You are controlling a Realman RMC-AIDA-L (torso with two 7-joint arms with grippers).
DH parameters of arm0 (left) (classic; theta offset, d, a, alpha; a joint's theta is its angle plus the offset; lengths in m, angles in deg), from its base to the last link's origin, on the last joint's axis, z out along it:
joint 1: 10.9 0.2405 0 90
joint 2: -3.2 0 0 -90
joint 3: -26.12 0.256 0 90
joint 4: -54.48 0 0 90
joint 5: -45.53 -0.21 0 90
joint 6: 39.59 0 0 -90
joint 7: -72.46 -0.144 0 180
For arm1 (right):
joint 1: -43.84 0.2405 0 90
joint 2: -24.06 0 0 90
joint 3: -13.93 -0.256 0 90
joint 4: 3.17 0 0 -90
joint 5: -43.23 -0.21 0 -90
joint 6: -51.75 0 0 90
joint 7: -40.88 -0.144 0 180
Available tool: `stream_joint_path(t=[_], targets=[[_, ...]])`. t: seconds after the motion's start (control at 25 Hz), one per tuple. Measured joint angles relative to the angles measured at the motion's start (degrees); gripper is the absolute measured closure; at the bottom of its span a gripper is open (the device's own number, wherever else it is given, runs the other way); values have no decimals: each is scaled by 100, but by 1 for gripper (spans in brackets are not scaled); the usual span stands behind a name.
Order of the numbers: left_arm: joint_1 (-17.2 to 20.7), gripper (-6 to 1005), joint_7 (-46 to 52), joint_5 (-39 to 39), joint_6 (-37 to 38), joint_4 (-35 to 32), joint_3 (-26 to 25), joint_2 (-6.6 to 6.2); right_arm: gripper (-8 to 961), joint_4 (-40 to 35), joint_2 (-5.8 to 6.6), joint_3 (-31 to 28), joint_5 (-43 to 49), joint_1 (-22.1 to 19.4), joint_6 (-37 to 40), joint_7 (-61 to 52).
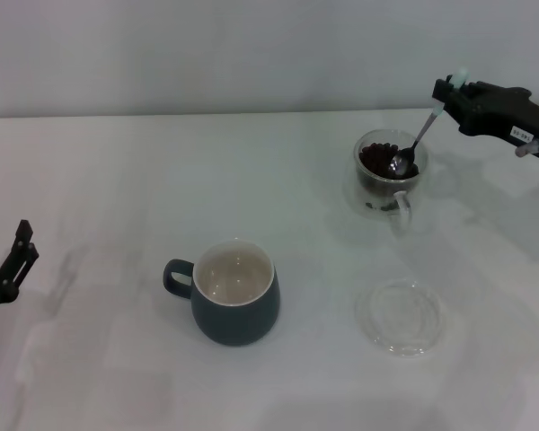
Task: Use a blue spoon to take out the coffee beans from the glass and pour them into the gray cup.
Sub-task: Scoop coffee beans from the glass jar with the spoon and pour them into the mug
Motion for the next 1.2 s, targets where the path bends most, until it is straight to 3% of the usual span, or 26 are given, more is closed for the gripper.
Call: stream_joint_path(t=[0.32, 1.2], targets=[[0, 133, 0, 0, -46, 0, 14, 0, 806, 79, -13, 219, -54, 30, -227, -131], [89, 136, -2, -57, -54, 8, 38, -9, 806, 520, -3, 171, -736, 4, -278, -2135]])
